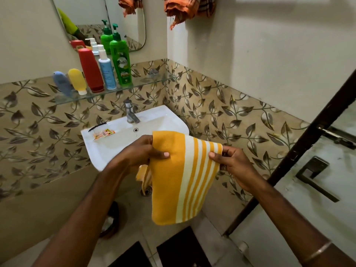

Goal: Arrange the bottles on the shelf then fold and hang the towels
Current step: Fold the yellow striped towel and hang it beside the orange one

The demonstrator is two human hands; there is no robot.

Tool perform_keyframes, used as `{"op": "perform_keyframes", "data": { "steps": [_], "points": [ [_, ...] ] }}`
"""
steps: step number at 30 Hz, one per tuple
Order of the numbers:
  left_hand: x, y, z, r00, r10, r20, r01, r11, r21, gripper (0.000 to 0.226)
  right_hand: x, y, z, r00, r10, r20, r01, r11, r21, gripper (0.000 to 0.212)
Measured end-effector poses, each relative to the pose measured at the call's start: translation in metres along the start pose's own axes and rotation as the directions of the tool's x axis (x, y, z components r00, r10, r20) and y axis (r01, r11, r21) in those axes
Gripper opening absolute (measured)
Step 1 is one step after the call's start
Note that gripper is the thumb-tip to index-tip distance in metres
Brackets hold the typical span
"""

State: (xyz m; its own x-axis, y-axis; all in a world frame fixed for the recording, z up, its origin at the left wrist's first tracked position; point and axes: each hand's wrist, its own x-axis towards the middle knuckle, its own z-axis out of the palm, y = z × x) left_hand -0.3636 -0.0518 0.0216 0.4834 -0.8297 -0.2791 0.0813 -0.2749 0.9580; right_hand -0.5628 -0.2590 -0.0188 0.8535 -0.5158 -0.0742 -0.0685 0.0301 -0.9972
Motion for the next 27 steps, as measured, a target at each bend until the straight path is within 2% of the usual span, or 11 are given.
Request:
{"op": "perform_keyframes", "data": {
  "steps": [2, 6, 11, 14, 16, 18, 20, 22, 23, 25, 27],
  "points": [
    [0.003, 0.005, -0.003, 0.993, 0.012, -0.115, -0.002, 0.996, 0.088, 0.02, 0.003, -0.005, 0.005, 0.993, -0.094, -0.071, 0.089, 0.993, -0.073, 0.021],
    [0.01, 0.014, -0.004, 0.952, 0.103, -0.287, -0.082, 0.993, 0.087, 0.026, 0.011, -0.016, 0.007, 0.955, -0.233, -0.184, 0.201, 0.964, -0.176, 0.031],
    [0.016, 0.039, -0.003, 0.934, 0.262, -0.242, -0.225, 0.96, 0.167, 0.046, 0.018, -0.046, -0.004, 0.879, -0.394, -0.268, 0.3, 0.894, -0.332, 0.035],
    [0.022, 0.06, 0.006, 0.859, 0.445, -0.253, -0.386, 0.888, 0.251, 0.05, 0.016, -0.068, -0.01, 0.829, -0.455, -0.326, 0.345, 0.874, -0.343, 0.028],
    [0.029, 0.077, 0.014, 0.769, 0.569, -0.292, -0.482, 0.816, 0.319, 0.049, 0.016, -0.083, -0.012, 0.794, -0.497, -0.35, 0.395, 0.86, -0.324, 0.025],
    [0.037, 0.095, 0.018, 0.636, 0.696, -0.333, -0.536, 0.709, 0.458, 0.046, 0.018, -0.097, -0.014, 0.753, -0.539, -0.377, 0.447, 0.84, -0.308, 0.028],
    [0.048, 0.115, 0.016, 0.449, 0.835, -0.318, -0.46, 0.52, 0.72, 0.032, 0.021, -0.112, -0.017, 0.696, -0.599, -0.397, 0.495, 0.8, -0.34, 0.03],
    [0.06, 0.135, 0.014, 0.265, 0.924, -0.276, -0.278, 0.347, 0.896, 0.031, 0.024, -0.126, -0.019, 0.636, -0.661, -0.399, 0.532, 0.75, -0.393, 0.029],
    [0.066, 0.147, 0.013, 0.195, 0.943, -0.269, -0.218, 0.309, 0.926, 0.032, 0.027, -0.134, -0.021, 0.608, -0.691, -0.392, 0.548, 0.722, -0.422, 0.029],
    [0.076, 0.172, 0.017, 0.092, 0.95, -0.299, -0.176, 0.311, 0.934, 0.031, 0.032, -0.149, -0.025, 0.561, -0.748, -0.356, 0.563, 0.659, -0.498, 0.033],
    [0.087, 0.195, 0.021, 0.041, 0.932, -0.361, -0.273, 0.358, 0.893, 0.024, 0.041, -0.164, -0.029, 0.534, -0.792, -0.294, 0.57, 0.595, -0.568, 0.041]
  ]
}}
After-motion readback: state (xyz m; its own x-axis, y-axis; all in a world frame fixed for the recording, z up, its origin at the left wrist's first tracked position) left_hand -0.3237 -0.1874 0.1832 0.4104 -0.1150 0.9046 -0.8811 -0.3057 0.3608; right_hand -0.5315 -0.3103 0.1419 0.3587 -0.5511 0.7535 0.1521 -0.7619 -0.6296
